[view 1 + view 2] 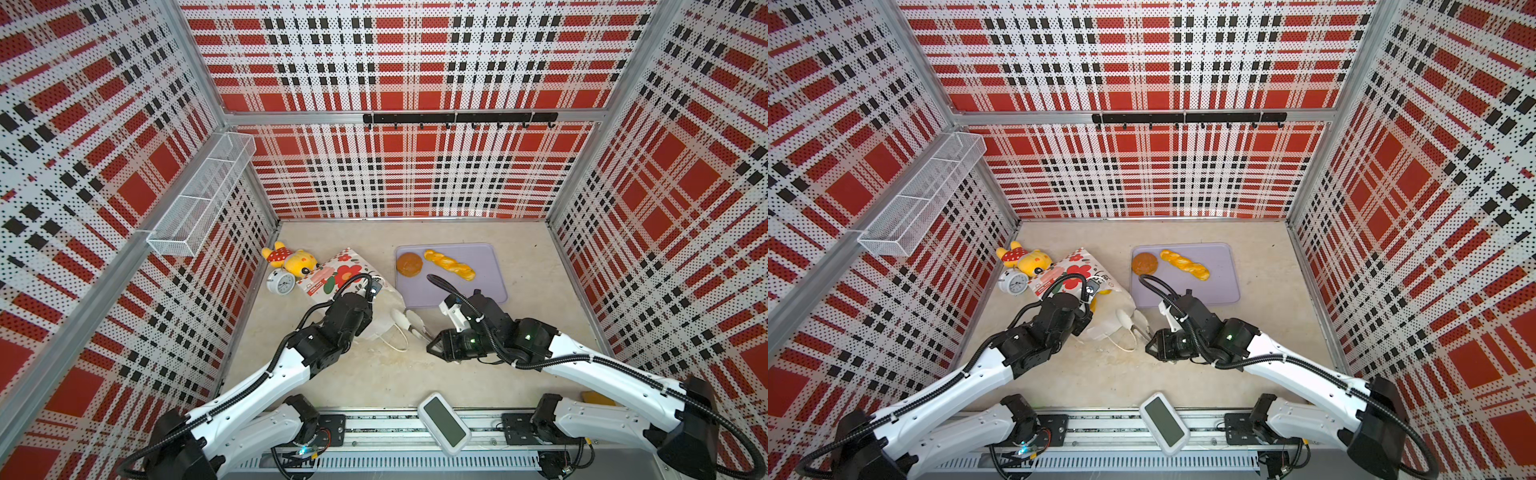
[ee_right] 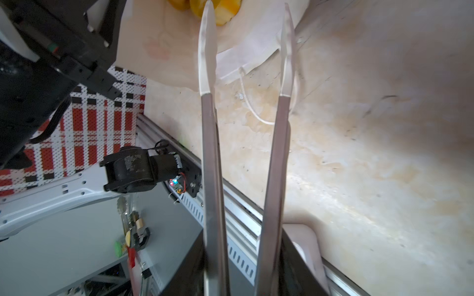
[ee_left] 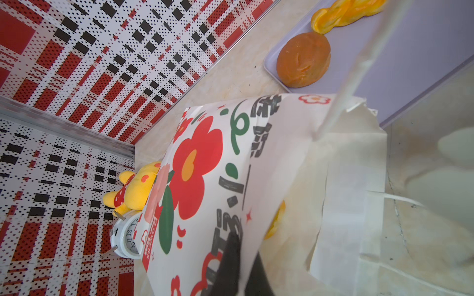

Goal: Take the fake bread out of the paper bag
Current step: 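Move the tongs back into the bag and pinch the yellow pastry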

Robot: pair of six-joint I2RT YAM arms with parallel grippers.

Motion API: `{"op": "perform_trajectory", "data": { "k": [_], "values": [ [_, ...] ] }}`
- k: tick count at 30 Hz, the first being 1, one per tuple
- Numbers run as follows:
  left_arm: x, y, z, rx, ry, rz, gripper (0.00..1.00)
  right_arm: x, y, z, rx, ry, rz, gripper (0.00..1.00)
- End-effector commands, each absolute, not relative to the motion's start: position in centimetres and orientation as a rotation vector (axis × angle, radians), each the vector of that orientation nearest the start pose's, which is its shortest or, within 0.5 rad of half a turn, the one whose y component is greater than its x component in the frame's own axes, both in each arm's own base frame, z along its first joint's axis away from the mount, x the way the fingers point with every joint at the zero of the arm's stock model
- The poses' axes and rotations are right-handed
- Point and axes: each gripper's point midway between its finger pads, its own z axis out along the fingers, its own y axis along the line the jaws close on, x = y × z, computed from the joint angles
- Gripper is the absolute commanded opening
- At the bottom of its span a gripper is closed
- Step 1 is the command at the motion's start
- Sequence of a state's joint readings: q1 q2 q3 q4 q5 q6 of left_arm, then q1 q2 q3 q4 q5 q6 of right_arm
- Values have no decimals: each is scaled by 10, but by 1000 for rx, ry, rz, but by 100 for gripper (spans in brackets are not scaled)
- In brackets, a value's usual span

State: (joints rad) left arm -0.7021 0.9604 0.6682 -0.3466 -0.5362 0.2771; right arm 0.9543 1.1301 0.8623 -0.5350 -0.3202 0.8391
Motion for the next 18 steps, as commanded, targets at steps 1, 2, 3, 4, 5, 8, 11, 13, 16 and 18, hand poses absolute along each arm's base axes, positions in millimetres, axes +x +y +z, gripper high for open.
{"op": "perform_trajectory", "data": {
  "k": [1,2,3,4,5,8,11,13,16,18],
  "values": [
    [283,-125,185,719,1989,337,0,143,339,205,-385,2552,1328,41],
    [283,-125,184,720,1990,338,0,144,345,205,-392,2551,1340,41],
    [283,-125,185,719,1989,336,0,145,350,204,-387,2555,1348,41],
    [283,-125,185,718,1988,332,0,147,354,203,-383,2554,1356,41],
    [283,-125,185,718,1987,332,0,149,358,201,-379,2554,1361,41],
    [282,-126,186,720,1988,328,0,159,369,195,-364,2559,1352,40],
    [281,-128,184,731,1991,321,0,170,381,188,-341,2553,1369,41],
    [280,-130,184,738,1989,325,0,179,384,182,-303,2559,1376,41],
    [278,-131,183,752,1986,336,0,195,388,175,-239,2553,1410,40],
    [277,-131,182,762,1984,345,0,205,390,171,-224,2554,1402,40]
  ]
}}
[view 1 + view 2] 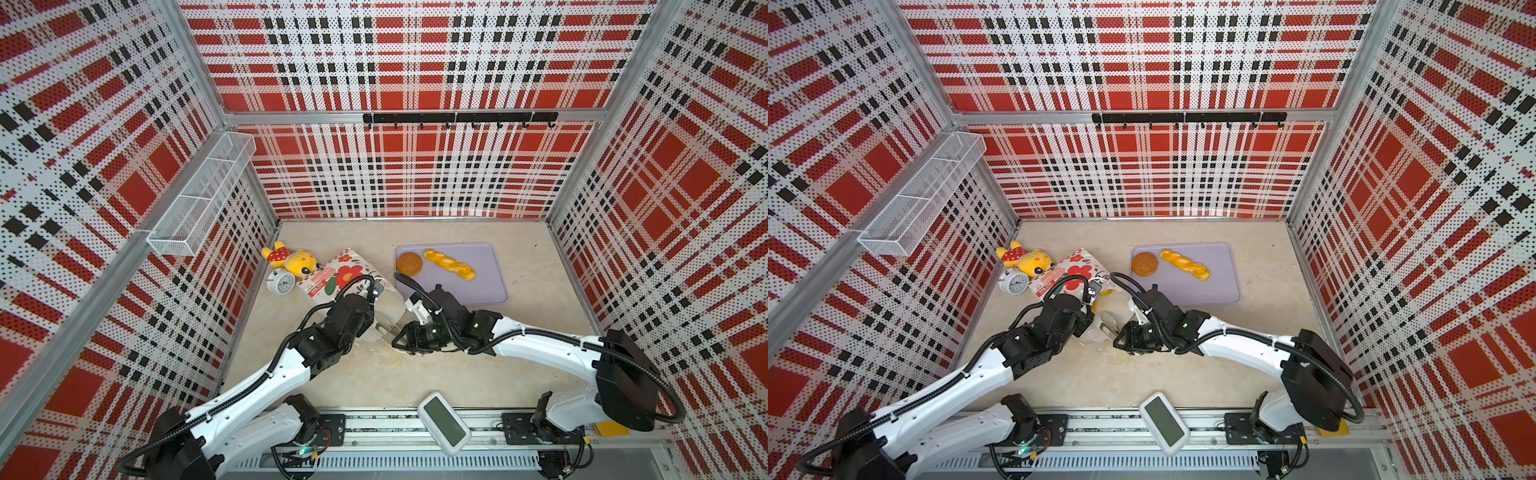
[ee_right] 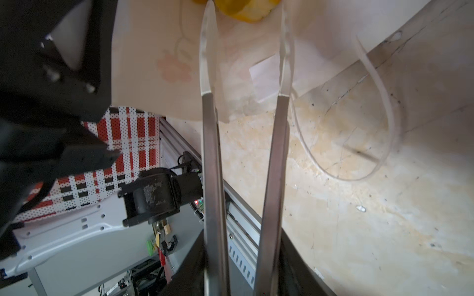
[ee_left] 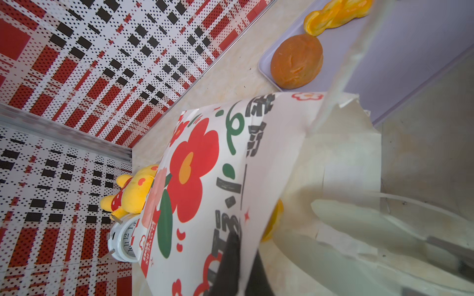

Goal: Take the fake bread out of the paper bag
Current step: 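Move the tongs back into the bag and pinch the yellow pastry, then pull the yellow pastry out with the right gripper and lower it onto the tray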

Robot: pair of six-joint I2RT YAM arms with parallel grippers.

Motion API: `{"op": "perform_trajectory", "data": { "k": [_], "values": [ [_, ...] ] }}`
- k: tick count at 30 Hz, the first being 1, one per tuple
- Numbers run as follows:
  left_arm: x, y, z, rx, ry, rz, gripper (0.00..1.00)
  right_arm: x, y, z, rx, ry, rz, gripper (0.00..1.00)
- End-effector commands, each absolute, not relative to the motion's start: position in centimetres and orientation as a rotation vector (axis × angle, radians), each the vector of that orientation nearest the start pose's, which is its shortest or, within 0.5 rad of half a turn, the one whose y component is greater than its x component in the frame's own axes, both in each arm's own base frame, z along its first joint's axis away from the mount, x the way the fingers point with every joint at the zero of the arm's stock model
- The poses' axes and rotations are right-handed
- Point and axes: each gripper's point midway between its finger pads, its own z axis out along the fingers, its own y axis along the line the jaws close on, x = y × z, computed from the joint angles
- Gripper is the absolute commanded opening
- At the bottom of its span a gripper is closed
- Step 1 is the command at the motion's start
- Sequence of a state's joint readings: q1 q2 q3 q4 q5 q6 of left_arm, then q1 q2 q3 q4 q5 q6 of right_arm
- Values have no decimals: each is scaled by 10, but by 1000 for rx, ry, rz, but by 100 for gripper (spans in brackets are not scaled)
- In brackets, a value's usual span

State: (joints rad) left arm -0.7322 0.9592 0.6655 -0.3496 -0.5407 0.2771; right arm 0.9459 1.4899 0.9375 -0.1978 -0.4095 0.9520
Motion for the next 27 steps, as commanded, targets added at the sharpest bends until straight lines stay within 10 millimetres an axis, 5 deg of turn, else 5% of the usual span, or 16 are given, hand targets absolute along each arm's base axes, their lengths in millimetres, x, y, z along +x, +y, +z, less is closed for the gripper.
{"op": "perform_trajectory", "data": {
  "k": [1,15,22,27],
  "values": [
    [277,-131,182,763,1985,347,0,210,391,169,-218,2560,1400,40],
    [276,-133,180,785,1982,351,0,236,424,141,-189,2608,1474,38],
    [275,-134,180,787,1983,357,0,228,423,144,-254,2624,1397,13],
    [276,-131,181,767,1988,380,0,207,399,146,-322,2661,1215,0]
  ]
}}
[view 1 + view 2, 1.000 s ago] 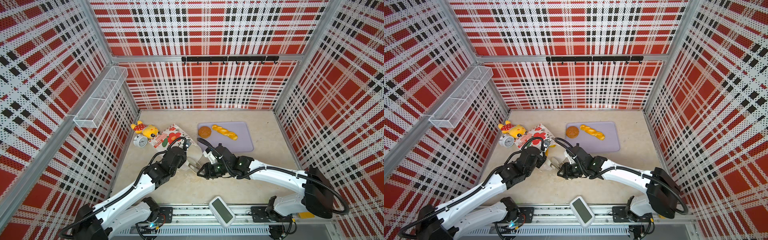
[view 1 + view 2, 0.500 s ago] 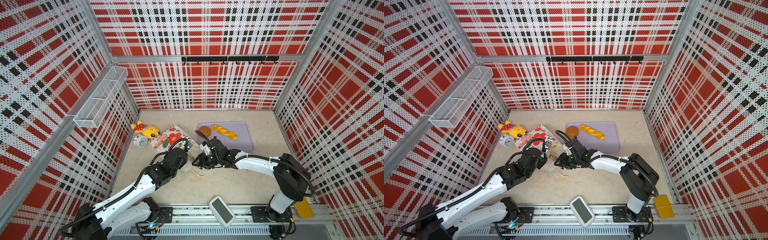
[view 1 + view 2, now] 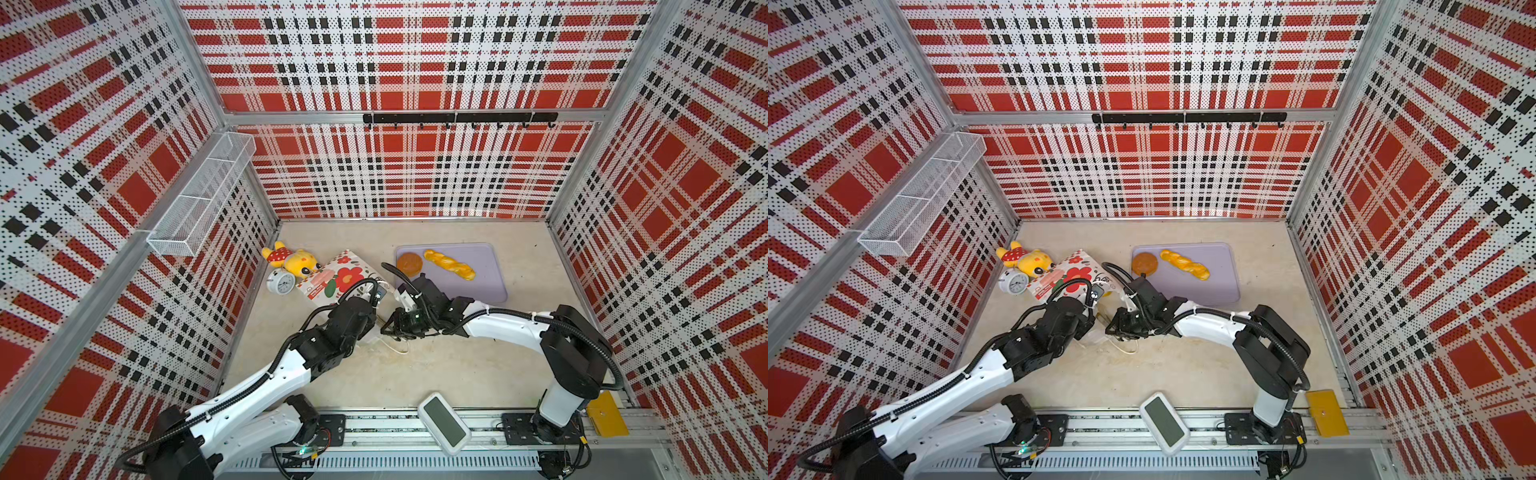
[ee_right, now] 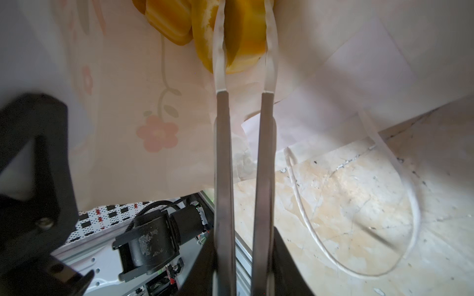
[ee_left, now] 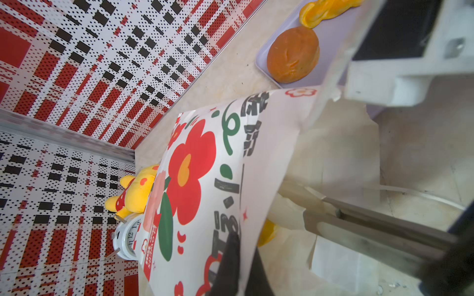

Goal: Take the fake bread out of the paper bag
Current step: 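Pull the yellow pastry out with the right gripper and lower it onto the tray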

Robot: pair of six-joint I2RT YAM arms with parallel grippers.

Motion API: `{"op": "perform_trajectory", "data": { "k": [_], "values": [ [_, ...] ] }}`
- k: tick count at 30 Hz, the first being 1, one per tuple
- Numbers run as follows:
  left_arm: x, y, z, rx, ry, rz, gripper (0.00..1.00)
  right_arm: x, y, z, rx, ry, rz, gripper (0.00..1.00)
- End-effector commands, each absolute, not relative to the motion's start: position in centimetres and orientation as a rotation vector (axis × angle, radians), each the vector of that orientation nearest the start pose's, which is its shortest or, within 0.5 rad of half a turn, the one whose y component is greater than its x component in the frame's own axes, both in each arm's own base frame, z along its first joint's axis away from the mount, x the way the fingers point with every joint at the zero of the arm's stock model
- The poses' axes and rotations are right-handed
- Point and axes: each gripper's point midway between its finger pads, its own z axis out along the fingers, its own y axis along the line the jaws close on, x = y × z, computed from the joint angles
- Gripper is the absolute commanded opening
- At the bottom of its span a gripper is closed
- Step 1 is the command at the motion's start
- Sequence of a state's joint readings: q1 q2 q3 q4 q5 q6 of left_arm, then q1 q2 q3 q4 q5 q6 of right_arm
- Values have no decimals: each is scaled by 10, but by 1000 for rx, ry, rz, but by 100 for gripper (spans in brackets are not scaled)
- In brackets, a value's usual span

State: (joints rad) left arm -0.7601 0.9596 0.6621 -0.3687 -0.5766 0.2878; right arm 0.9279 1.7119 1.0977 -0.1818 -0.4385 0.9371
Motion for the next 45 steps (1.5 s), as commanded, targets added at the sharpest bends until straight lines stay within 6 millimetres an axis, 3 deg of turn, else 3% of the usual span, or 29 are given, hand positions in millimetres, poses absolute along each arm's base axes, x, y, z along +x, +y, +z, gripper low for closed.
{"op": "perform_trajectory", "data": {
  "k": [1,14,19,23,26,29,35,40,45],
  "values": [
    [276,-131,181,758,1989,381,0,202,394,147,-328,2662,1190,0],
    [285,-119,190,617,2007,421,0,156,298,180,-388,2575,843,0],
    [288,-112,193,563,2011,430,0,150,250,192,-330,2571,692,0],
    [290,-106,195,522,2020,426,0,154,217,215,-290,2522,573,0],
    [290,-107,194,527,2024,424,0,169,196,236,-265,2443,425,0],
    [291,-107,193,530,2027,426,0,193,182,245,-290,2390,167,0],
    [289,-106,192,531,2028,429,0,237,178,251,-421,2293,-341,0],
    [287,-108,191,547,2031,421,0,263,176,246,-498,2231,-647,0],
    [285,-110,186,575,2039,433,0,277,178,226,-559,2208,-833,0]
  ]
}}
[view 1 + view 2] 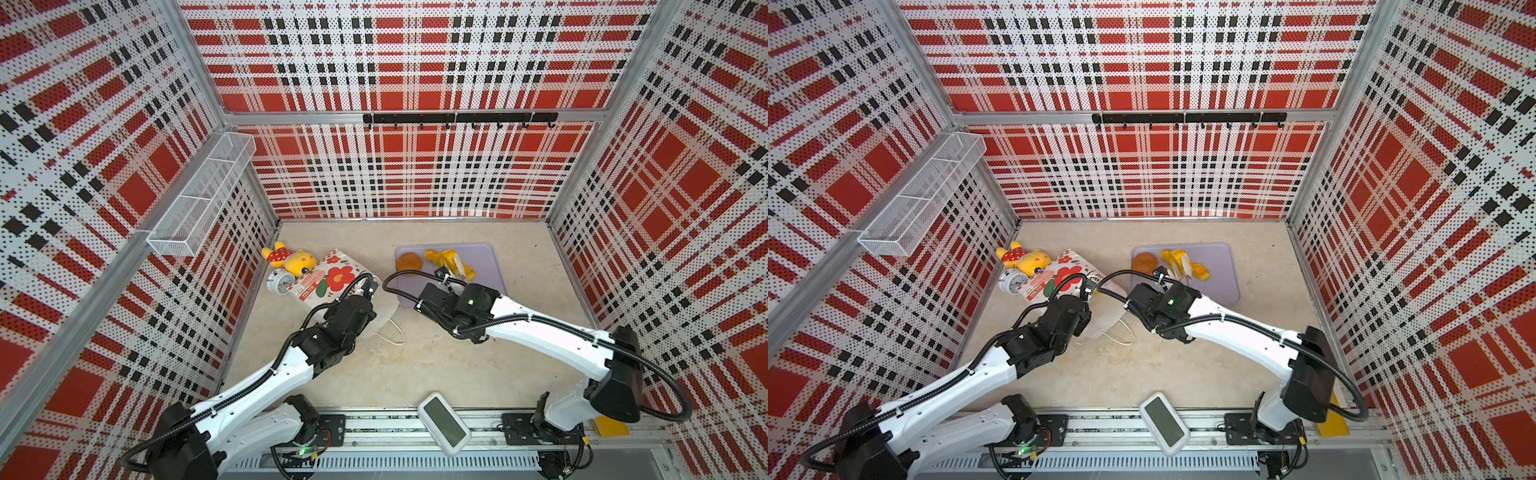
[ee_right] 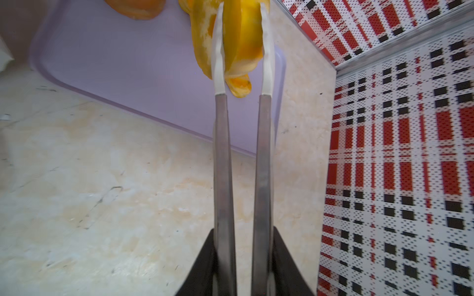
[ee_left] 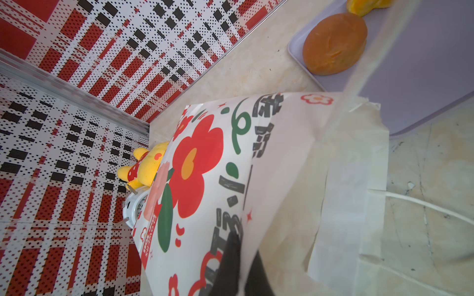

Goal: Take the fake bread out of the paper bag
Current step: 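Pull the yellow pastry out with the right gripper and lower it onto the tray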

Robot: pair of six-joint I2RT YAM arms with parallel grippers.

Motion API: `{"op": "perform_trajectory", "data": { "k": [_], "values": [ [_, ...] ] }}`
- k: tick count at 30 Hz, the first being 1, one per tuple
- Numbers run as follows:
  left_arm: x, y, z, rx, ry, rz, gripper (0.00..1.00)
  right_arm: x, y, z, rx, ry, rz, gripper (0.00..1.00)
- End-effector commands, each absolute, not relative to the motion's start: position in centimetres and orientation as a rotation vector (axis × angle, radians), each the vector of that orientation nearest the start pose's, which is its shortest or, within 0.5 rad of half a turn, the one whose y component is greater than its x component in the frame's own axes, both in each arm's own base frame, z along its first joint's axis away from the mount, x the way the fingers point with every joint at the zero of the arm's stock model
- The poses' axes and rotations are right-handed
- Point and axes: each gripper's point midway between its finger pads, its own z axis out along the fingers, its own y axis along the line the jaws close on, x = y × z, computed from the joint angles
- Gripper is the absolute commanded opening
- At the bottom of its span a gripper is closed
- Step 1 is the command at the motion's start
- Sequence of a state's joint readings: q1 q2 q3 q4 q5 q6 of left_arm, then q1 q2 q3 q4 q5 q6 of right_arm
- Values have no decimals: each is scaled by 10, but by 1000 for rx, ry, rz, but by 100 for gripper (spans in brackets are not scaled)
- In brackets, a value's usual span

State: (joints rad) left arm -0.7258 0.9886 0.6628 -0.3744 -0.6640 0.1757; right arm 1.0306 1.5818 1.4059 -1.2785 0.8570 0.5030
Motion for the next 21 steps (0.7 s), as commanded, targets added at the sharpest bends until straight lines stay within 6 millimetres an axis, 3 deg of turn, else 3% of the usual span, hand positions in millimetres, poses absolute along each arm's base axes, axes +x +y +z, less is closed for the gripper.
{"op": "perform_trajectory", "data": {
  "k": [1,5,12,21],
  "values": [
    [285,-110,185,580,2043,436,0,279,180,220,-575,2211,-856,0],
    [281,-108,179,586,2074,441,0,282,187,197,-617,2231,-892,0],
    [265,-102,177,564,2104,380,0,280,195,172,-628,2293,-809,0],
    [257,-101,182,540,2085,324,0,276,214,133,-790,2385,-793,0]
  ]
}}
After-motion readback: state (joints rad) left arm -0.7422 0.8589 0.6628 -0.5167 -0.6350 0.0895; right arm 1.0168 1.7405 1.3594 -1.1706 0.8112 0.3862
